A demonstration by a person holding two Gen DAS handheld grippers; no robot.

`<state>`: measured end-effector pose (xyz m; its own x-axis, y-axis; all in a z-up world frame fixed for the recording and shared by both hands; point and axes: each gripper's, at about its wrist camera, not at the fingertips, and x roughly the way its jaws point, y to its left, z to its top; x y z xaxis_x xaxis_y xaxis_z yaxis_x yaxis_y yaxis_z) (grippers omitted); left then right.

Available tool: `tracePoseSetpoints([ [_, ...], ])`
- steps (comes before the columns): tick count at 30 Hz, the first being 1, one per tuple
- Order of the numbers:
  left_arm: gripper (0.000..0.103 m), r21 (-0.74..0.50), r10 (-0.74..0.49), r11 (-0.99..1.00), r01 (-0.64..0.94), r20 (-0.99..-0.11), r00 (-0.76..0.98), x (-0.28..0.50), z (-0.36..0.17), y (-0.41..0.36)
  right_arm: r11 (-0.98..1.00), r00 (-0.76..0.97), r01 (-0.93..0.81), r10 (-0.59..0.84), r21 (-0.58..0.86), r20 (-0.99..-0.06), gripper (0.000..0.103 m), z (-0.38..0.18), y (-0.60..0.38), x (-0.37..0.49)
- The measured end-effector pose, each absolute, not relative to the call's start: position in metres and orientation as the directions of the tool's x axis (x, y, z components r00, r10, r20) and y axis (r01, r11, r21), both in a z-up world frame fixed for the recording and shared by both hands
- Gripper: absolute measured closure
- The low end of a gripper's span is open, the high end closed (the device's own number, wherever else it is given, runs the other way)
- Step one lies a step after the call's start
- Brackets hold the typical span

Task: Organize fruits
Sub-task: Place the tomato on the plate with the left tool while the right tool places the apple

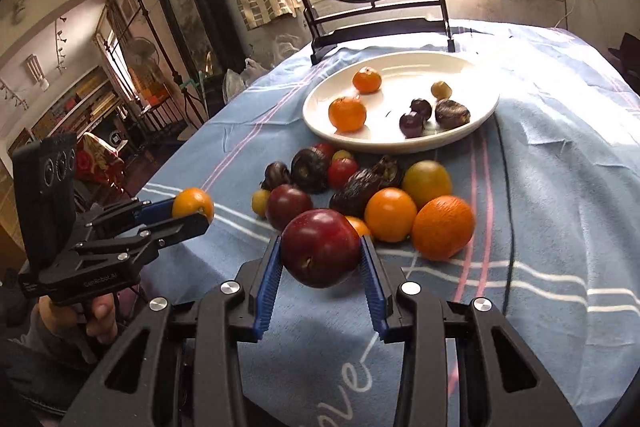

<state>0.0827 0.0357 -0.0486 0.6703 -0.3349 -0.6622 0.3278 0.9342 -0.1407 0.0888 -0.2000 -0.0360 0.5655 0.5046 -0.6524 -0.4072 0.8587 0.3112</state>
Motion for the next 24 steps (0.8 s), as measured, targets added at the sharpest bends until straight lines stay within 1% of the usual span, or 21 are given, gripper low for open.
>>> tracePoseSetpoints([
  [8,0.062,-0.128,-0.37,0.916,0.381,-0.638,0.676,0.144,-0.02,0.006,0.875,0.627,-0.349,0.485,0.337,-0.61,0.064,0.002,-0.233,0.161],
  [13,0.062,-0.167,-0.375,0.919,0.358,-0.652,0.658,0.209,-0.013,-0.006,0.896,0.628,-0.31,0.445,0.319,-0.639,0.064,0.0,-0.226,0.221],
  [17,0.062,-0.163,-0.332,0.937,0.308,-0.684,0.65,0.258,-0.021,-0.014,0.907,0.631,-0.288,0.422,0.309,-0.651,0.064,-0.008,-0.213,0.259],
  [19,0.062,-0.167,-0.306,0.948,0.27,-0.707,0.638,0.277,-0.029,-0.012,0.912,0.647,-0.284,0.411,0.296,-0.642,0.06,-0.009,-0.207,0.269],
  [20,0.062,-0.177,-0.298,0.952,0.249,-0.716,0.631,0.285,-0.032,-0.009,0.919,0.668,-0.277,0.393,0.28,-0.632,0.053,-0.007,-0.206,0.271],
  [21,0.061,-0.193,-0.295,0.955,0.226,-0.716,0.632,0.288,-0.034,-0.004,0.924,0.688,-0.271,0.382,0.27,-0.617,0.036,-0.004,-0.207,0.27],
  [22,0.061,-0.203,-0.291,0.957,0.209,-0.709,0.642,0.288,-0.033,0.002,0.925,0.703,-0.269,0.379,0.269,-0.602,0.034,0.0,-0.208,0.266],
  [23,0.059,-0.21,-0.293,0.956,0.205,-0.699,0.652,0.285,-0.03,0.006,0.924,0.704,-0.276,0.381,0.264,-0.599,0.034,0.004,-0.209,0.262],
  [24,0.051,-0.214,-0.297,0.955,0.206,-0.686,0.664,0.279,-0.026,0.01,0.924,0.705,-0.285,0.383,0.255,-0.597,0.034,0.007,-0.209,0.256],
])
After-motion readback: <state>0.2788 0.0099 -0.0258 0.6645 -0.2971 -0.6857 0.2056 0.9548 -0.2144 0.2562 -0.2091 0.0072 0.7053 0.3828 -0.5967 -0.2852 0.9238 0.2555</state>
